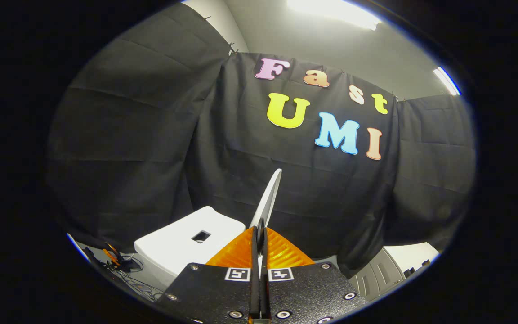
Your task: Open the toilet lid.
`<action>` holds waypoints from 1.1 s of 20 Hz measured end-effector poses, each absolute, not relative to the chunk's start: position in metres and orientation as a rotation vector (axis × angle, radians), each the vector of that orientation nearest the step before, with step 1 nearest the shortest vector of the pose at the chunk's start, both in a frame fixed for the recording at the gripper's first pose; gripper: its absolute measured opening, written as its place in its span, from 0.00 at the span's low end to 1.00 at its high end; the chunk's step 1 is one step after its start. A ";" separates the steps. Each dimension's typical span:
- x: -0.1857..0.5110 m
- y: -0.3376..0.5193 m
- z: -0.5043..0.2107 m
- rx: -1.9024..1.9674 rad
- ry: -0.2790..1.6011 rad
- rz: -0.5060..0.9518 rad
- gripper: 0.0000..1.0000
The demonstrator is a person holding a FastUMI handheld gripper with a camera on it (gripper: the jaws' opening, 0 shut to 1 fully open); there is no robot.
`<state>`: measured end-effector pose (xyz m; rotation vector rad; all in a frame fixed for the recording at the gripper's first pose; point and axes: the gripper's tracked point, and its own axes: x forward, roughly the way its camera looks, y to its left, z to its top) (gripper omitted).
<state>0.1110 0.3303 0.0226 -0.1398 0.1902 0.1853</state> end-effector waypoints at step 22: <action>0.093 0.375 0.000 -0.109 0.172 0.391 0.17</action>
